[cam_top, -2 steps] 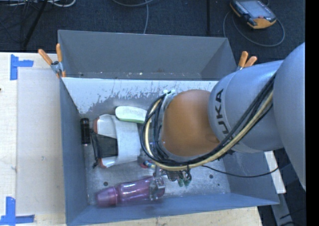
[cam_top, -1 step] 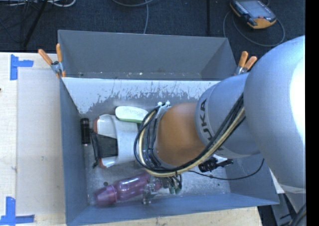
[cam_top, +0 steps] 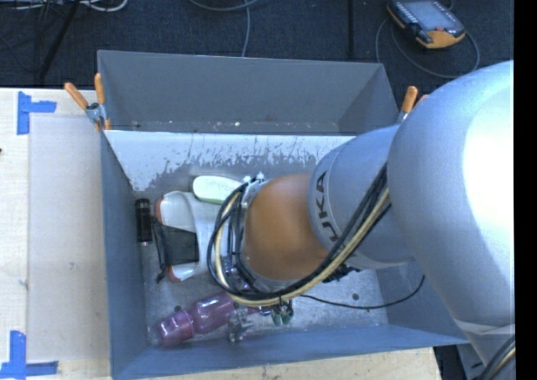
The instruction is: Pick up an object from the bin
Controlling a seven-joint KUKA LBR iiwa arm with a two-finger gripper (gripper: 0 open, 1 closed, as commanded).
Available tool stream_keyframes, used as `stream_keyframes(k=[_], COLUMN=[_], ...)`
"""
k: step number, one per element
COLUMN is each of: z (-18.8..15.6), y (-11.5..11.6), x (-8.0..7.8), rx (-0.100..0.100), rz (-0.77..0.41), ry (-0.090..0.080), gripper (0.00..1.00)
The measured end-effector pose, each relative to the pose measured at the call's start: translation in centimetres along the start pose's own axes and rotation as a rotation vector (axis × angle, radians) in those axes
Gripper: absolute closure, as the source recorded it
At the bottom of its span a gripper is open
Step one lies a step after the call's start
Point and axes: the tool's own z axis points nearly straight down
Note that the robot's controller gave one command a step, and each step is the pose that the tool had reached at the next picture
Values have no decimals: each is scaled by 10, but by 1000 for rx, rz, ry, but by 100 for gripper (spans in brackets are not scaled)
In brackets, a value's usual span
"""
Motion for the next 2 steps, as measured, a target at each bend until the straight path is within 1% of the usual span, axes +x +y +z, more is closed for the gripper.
stream_keyframes(k=[1, 2], z=[-1, -1], y=[-5, -5], x=[1, 1], rx=[-7, -7], rz=[87, 87], ry=[5, 6], gripper=[100, 100])
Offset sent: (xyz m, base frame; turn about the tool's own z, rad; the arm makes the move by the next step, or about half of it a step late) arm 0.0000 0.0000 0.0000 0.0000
